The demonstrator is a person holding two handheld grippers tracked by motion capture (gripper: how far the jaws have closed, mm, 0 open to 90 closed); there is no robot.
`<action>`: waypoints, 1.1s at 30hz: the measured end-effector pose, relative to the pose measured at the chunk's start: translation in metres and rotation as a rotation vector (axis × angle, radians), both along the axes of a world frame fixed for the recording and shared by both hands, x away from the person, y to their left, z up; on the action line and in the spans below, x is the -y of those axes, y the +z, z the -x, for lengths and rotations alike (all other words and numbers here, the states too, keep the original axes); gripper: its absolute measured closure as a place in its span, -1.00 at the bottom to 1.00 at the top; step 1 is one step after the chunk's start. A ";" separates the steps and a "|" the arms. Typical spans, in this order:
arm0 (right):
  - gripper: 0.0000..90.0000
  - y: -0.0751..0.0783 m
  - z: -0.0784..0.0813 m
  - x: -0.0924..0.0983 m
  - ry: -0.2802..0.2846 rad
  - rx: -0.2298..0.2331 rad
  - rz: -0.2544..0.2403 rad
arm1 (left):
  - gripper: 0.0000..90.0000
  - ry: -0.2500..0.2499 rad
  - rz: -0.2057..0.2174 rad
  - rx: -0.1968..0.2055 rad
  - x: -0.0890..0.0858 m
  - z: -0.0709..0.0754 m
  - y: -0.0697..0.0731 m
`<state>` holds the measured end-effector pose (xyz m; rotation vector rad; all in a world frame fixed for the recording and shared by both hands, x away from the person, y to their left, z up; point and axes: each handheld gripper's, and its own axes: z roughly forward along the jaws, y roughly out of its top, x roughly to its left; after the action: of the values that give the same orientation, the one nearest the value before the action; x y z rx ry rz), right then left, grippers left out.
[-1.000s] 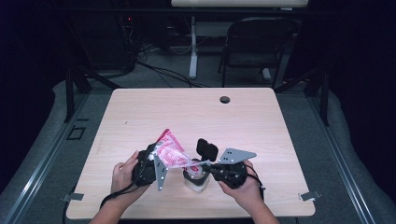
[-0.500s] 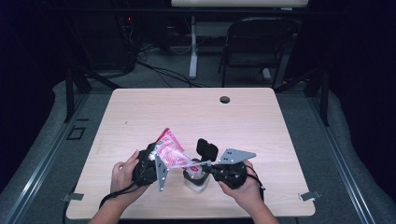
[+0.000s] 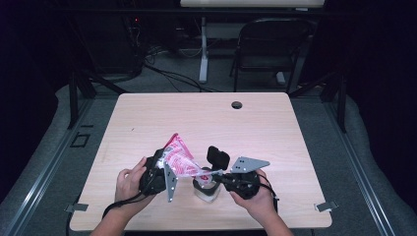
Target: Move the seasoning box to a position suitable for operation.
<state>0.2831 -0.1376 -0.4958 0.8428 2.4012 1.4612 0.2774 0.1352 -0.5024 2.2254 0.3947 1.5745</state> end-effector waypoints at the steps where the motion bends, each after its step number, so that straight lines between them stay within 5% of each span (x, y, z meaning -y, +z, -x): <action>1: 1.00 0.000 0.000 0.000 0.000 0.000 0.000 | 0.54 0.000 -0.006 0.002 0.000 0.000 0.001; 17: 1.00 -0.001 -0.001 0.001 -0.004 -0.006 0.007 | 0.54 -0.005 -0.065 0.028 0.003 0.001 0.005; 33: 1.00 -0.004 -0.002 0.002 -0.009 -0.013 0.007 | 0.54 -0.011 -0.078 0.053 0.006 0.003 0.009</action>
<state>0.2850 -0.1400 -0.4994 0.8628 2.4081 1.4472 0.2743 0.1288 -0.4937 2.2343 0.3106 1.6663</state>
